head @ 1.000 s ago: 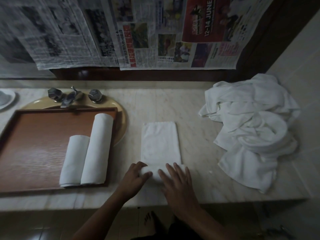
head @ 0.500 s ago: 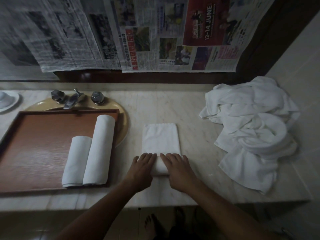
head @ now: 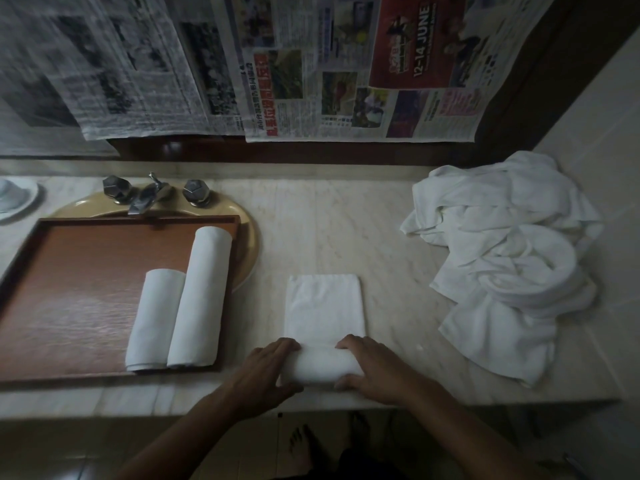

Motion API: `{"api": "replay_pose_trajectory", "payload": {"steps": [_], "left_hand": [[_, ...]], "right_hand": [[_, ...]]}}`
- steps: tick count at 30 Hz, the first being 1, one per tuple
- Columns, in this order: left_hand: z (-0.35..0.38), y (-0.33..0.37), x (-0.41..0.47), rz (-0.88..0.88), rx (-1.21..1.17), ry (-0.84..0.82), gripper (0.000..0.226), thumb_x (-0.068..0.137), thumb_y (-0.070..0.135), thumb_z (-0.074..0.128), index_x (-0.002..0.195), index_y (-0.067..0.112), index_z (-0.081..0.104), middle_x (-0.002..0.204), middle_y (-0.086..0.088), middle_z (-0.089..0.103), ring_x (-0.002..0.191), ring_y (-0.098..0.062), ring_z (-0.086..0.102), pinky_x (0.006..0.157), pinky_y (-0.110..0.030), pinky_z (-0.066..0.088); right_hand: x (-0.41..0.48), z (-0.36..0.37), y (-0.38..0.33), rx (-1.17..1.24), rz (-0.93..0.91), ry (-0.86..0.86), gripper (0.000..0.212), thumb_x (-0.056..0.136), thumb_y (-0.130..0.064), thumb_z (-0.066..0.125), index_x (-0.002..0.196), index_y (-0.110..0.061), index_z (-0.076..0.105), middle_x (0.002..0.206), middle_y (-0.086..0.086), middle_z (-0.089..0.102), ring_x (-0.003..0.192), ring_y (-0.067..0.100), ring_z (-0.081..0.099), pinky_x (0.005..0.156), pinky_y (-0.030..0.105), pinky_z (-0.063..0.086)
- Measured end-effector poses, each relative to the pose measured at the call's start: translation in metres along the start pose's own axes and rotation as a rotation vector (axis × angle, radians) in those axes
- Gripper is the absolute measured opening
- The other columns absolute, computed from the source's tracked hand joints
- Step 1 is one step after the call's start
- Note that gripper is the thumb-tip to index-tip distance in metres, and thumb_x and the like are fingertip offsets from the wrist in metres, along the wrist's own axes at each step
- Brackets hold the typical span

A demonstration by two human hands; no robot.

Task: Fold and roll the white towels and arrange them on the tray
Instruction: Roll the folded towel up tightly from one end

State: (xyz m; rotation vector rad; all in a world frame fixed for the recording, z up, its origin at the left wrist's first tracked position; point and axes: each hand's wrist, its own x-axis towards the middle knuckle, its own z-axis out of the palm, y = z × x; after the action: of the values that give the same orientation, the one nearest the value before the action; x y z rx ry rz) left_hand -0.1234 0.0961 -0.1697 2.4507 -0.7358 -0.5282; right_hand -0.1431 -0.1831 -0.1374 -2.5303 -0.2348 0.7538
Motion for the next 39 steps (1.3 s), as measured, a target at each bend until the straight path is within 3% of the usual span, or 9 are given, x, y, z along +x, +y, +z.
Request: {"api": "replay_pose_trajectory", "payload": {"steps": [6,9,11,15,21,24,28,35,39], "left_hand": [[-0.019,-0.005,0.019,-0.074,0.019,-0.104,0.077,0.083,0.078,0.056,0.144,0.032,0.046,0.139,0.013,0.051,0.121,-0.010,0.050,0.104,-0.038,0.044],[-0.028,-0.003,0.029,-0.093,0.049,-0.158,0.076,0.087,0.072,0.060,0.147,0.028,0.046,0.140,0.010,0.050,0.123,-0.012,0.046,0.105,-0.036,0.040],[-0.031,-0.005,0.032,-0.092,0.037,-0.174,0.080,0.083,0.077,0.056,0.145,0.027,0.048,0.137,0.008,0.052,0.119,-0.012,0.047,0.102,-0.036,0.042],[-0.032,-0.007,0.036,-0.129,-0.014,-0.168,0.086,0.076,0.081,0.048,0.142,0.026,0.054,0.128,0.006,0.052,0.114,-0.012,0.048,0.099,-0.037,0.045],[-0.023,0.011,0.034,-0.042,0.149,0.034,0.086,0.084,0.071,0.045,0.157,0.026,0.035,0.156,0.005,0.037,0.141,-0.017,0.037,0.117,-0.041,0.032],[-0.020,0.014,0.041,-0.039,0.155,0.006,0.087,0.087,0.072,0.047,0.158,0.025,0.031,0.159,0.005,0.038,0.145,-0.015,0.035,0.119,-0.039,0.027],[-0.028,0.009,0.044,-0.128,0.125,-0.013,0.072,0.088,0.078,0.047,0.141,0.030,0.042,0.135,0.010,0.055,0.124,-0.015,0.052,0.105,-0.039,0.037],[-0.019,0.020,0.003,-0.209,-0.112,-0.028,0.045,0.097,0.070,0.043,0.124,0.035,0.043,0.117,0.012,0.055,0.107,-0.010,0.048,0.096,-0.038,0.034],[-0.013,0.024,0.004,-0.289,-0.262,0.017,0.060,0.081,0.081,0.042,0.116,0.033,0.051,0.107,0.014,0.057,0.102,-0.012,0.054,0.087,-0.036,0.041]], "right_hand": [[0.004,0.003,0.001,-0.185,-0.035,0.155,0.071,0.092,-0.068,0.041,0.150,-0.027,0.046,0.153,-0.004,0.044,0.139,0.021,0.040,0.115,0.043,0.031],[-0.008,0.026,-0.012,-0.340,-0.123,0.417,0.061,0.089,-0.051,0.058,0.142,-0.022,0.055,0.144,0.003,0.055,0.131,0.030,0.054,0.109,0.054,0.043],[-0.014,0.046,-0.021,-0.401,-0.182,0.486,0.063,0.083,-0.039,0.071,0.142,-0.021,0.055,0.145,0.006,0.056,0.132,0.033,0.054,0.110,0.059,0.037],[-0.010,0.059,-0.023,-0.453,-0.122,0.408,0.082,0.088,-0.029,0.067,0.160,-0.020,0.029,0.164,0.011,0.033,0.151,0.036,0.029,0.118,0.064,0.016],[0.014,0.040,-0.020,-0.480,-0.078,0.283,0.111,0.068,-0.021,0.081,0.161,-0.018,0.019,0.162,0.010,0.033,0.149,0.035,0.031,0.120,0.065,0.019],[0.026,0.022,-0.019,-0.514,-0.103,0.271,0.097,0.078,-0.028,0.075,0.159,-0.019,0.023,0.154,0.007,0.042,0.140,0.032,0.041,0.118,0.060,0.024],[0.040,-0.003,-0.023,-0.483,-0.137,0.176,0.075,0.090,-0.044,0.065,0.153,-0.023,0.029,0.144,0.002,0.047,0.128,0.027,0.045,0.109,0.051,0.029],[0.019,-0.007,-0.023,-0.426,-0.106,-0.037,0.075,0.093,-0.052,0.063,0.154,-0.026,0.029,0.145,0.004,0.045,0.130,0.027,0.042,0.109,0.050,0.032],[0.017,-0.008,-0.027,-0.410,-0.068,-0.077,0.078,0.091,-0.052,0.065,0.155,-0.028,0.028,0.148,0.004,0.044,0.133,0.027,0.040,0.111,0.049,0.030]]}}
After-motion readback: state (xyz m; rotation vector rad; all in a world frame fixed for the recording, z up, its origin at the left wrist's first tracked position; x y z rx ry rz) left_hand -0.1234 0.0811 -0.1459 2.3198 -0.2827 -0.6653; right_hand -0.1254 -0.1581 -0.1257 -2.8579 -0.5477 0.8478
